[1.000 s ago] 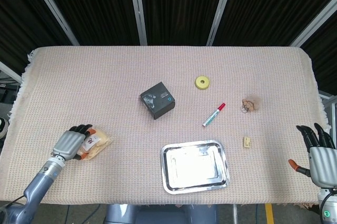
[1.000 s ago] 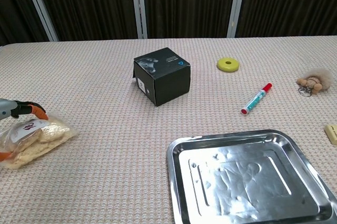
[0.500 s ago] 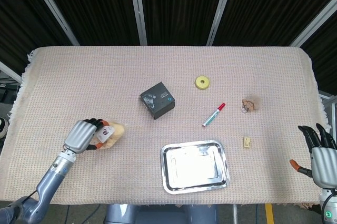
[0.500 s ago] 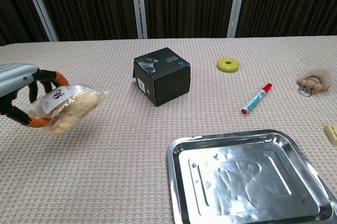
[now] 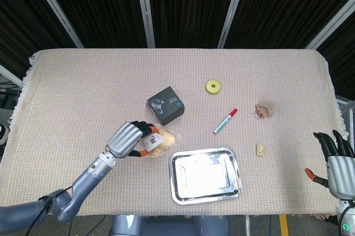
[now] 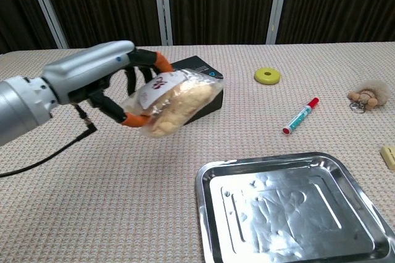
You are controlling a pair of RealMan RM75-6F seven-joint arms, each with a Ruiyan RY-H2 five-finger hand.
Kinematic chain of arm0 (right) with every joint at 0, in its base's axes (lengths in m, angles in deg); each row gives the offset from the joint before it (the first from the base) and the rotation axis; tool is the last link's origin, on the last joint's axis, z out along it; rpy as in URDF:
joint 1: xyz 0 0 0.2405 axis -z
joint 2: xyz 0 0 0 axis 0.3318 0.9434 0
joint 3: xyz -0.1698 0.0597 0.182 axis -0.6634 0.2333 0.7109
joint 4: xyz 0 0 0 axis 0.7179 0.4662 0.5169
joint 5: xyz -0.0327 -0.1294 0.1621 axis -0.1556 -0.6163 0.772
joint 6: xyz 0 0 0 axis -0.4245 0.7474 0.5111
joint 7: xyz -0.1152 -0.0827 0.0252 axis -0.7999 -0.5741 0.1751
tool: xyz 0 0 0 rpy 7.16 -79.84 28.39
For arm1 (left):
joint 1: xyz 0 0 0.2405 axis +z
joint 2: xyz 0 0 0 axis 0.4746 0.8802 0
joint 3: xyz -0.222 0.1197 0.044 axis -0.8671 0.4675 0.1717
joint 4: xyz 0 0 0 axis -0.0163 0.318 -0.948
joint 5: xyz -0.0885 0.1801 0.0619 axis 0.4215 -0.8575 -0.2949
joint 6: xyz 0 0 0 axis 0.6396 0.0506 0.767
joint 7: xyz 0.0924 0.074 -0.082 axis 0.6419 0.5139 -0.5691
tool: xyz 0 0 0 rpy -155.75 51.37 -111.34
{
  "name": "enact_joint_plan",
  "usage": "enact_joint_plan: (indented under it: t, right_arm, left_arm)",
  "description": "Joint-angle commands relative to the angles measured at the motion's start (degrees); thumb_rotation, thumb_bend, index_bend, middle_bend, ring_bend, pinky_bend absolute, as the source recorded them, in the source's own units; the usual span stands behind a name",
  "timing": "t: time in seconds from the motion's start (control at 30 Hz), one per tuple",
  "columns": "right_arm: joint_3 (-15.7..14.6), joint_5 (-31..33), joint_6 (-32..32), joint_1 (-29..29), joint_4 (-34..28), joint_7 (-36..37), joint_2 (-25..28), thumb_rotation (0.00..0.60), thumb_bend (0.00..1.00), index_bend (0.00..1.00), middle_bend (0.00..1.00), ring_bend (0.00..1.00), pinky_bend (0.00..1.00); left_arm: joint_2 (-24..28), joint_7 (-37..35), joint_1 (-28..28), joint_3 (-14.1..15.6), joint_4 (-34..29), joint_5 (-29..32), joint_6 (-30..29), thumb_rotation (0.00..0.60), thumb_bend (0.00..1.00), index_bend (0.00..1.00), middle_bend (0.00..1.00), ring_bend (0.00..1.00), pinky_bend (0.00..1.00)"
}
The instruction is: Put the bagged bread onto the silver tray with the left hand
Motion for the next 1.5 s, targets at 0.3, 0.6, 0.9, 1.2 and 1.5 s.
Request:
enact_joint_plan:
  t: [0.3, 0.6, 0.9, 1.2, 1.5]
  right_arm:
    - [-0.1, 0.4, 0.1, 0.4, -0.5, -0.6, 0.4, 0.600, 0.01, 0.13, 0.16, 0.03, 0.16]
    - [-0.2, 0.6, 0.0, 0.6, -0.1, -0.2, 0.2, 0.600, 0.01, 0.13, 0.16, 0.03, 0.16]
    - [0.1, 1.1, -0.7, 0.4, 0.5, 0.2, -0.1, 0.600, 0.01, 0.13, 0.16, 0.03, 0.16]
    - [0.3, 1.3, -1.1, 0.1, 1.4, 1.0, -0.2, 0.600, 0.01, 0.13, 0.16, 0.03, 0.16]
    - [0.7, 1.6, -2.6, -0.9, 2.4, 1.6, -1.0, 0.600, 0.01, 0.13, 0.16, 0.03, 0.16]
  left_arm:
    - [-10.3, 3.2, -8.8, -3.8, 1.8, 1.6, 4.8, 0.600, 0.49, 0.60, 0.37, 0.36, 0.50]
    - [-13.1, 8.4, -13.0, -4.3, 0.9, 7.5, 12.2, 0.505, 0.00, 0.00, 0.00, 0.00, 0.01]
    - [-9.9, 8.6, -12.4, -3.8, -2.9, 9.3, 10.7, 0.404, 0.00, 0.00, 0.00, 0.00, 0.00]
    - [2.9, 16.8, -4.9, -3.4, -9.2, 14.9, 2.6, 0.564, 0.17, 0.04, 0.00, 0.00, 0.00]
    - [17.2, 12.9, 6.5, 1.0, -14.6, 17.8, -6.3, 0.566, 0.17, 0.11, 0.00, 0.00, 0.00]
